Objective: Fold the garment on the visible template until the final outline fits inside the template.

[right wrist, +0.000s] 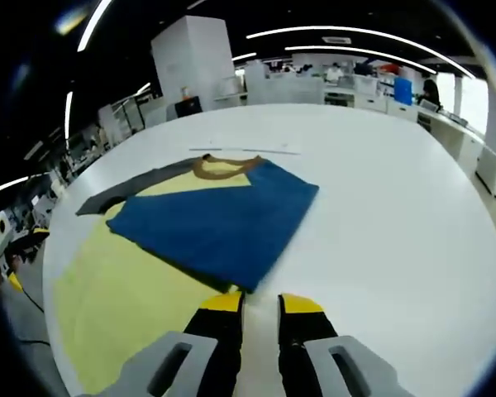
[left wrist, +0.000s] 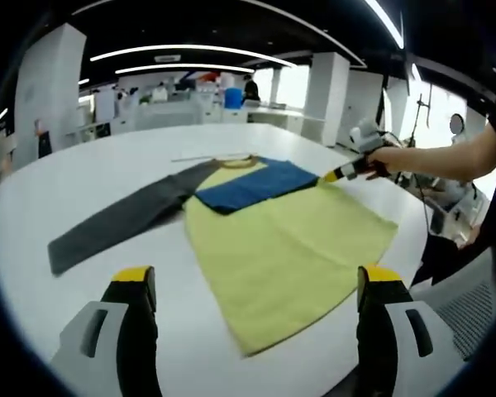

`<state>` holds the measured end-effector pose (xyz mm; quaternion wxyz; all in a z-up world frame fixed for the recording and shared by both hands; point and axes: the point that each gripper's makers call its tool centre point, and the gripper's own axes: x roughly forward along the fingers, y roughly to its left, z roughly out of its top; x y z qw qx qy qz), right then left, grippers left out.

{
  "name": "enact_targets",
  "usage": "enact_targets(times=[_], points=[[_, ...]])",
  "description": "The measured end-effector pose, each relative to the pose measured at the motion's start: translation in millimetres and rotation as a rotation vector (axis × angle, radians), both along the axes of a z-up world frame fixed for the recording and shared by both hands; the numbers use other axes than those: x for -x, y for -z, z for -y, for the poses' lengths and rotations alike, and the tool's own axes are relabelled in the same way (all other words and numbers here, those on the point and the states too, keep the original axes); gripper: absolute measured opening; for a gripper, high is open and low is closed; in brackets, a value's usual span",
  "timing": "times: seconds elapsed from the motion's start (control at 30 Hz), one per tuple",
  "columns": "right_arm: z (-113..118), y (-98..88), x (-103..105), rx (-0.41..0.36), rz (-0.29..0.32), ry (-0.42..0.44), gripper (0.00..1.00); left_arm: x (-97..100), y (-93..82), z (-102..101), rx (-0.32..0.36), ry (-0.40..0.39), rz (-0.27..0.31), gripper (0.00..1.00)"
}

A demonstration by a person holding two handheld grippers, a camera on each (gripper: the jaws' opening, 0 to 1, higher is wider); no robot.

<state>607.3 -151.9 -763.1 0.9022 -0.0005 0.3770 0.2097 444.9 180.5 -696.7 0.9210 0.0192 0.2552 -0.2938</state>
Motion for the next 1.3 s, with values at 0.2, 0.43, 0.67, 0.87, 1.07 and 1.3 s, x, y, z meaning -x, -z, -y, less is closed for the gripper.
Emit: enact_targets(times=[0.2,0.43,0.67,0.87,1.07,1.3], points=[[-6,-0.2,-3,-0.030,0.003,-0.001,0.08,1.2,2.6,-2,-0.012,0.000,-0.010,0.98],[-8,5.9,-7,-0.027,-0.003,0.003,0.01,1.1,3.3,-6,-0.014,-0.009,-0.013,0.98],[1,4.8,-5,0.090,0.021,-0.034,0.00,0.8,3.7,-7,-0.020,-0.012,-0.012,0.97],[9,3.4,-5,0.157,0.036,-0.054,0.00,1.0,5.8,-7,-0.023,-0.008,-0.017,0.97],[17,4.7,-6,0.273,0.062,-0.114,0.00,-0.5,4.4,-10,-0.026,-0.013,-0.011,0.97],[23,3.5,-9,0.439,0.106,-0.221,0.00,-0.6,5.5,-14,-0.040,-0.018,-0.010,0.97]])
